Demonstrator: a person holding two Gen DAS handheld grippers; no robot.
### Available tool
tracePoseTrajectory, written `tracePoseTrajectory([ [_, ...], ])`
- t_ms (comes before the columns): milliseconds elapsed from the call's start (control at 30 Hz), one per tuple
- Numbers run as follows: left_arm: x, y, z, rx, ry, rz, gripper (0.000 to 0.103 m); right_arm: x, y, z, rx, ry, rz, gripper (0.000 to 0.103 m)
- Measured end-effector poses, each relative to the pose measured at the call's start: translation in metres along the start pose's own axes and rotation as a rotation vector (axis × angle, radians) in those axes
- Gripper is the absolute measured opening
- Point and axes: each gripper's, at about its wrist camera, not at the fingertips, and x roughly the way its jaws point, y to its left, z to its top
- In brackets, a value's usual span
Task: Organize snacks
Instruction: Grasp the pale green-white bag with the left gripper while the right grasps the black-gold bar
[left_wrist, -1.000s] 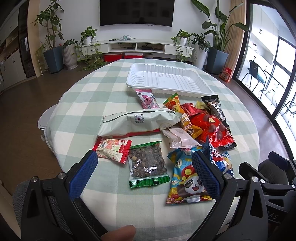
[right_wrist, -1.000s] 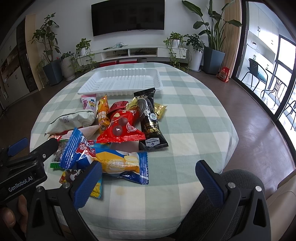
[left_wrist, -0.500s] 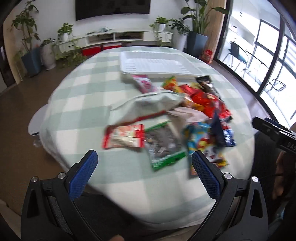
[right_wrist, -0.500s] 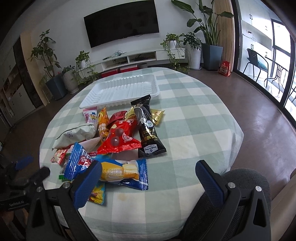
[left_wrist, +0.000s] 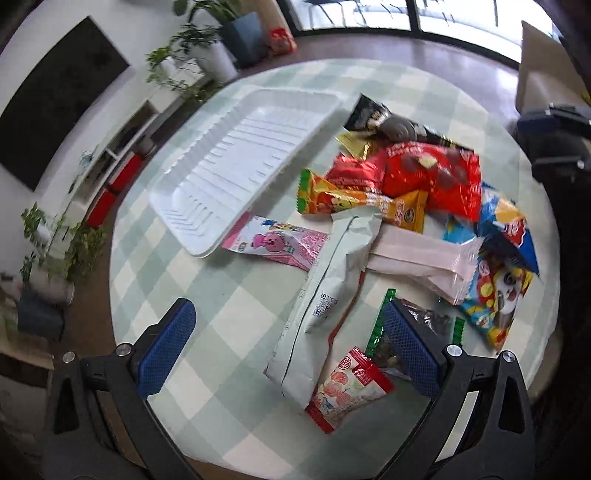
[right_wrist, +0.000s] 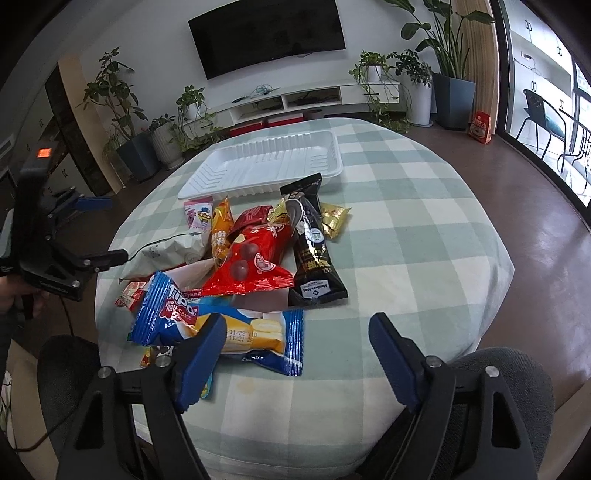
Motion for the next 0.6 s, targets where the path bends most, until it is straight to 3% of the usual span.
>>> tracePoseTrajectory([
  [167, 0.039, 0.004, 0.008, 0.08, 0.107, -0.105, 0.079, 0.008, -0.018, 0.022, 0.023, 0.01, -0.006, 0.082],
  [267, 0.056, 0.003, 0.009, 0.102, 0.157, -0.125, 0.077, 0.013, -0.023, 0.026, 0.037, 0.028, 0.0, 0.082],
  [433, 0.08, -0.001, 0.008, 0.091, 0.201, -0.168, 0.076, 0.023, -0.025, 0.028, 0.041, 0.057, 0.021, 0.082],
  [533, 0.087, 0.007, 0.009, 0.044, 0.226, -0.239, 0.066, 0.025, -0.024, 0.029, 0.036, 0.059, 0.023, 0.082],
  [600, 0.091, 0.012, 0.01, 0.017, 0.233, -0.291, 0.055, 0.025, -0.025, 0.029, 0.038, 0.06, 0.027, 0.082],
])
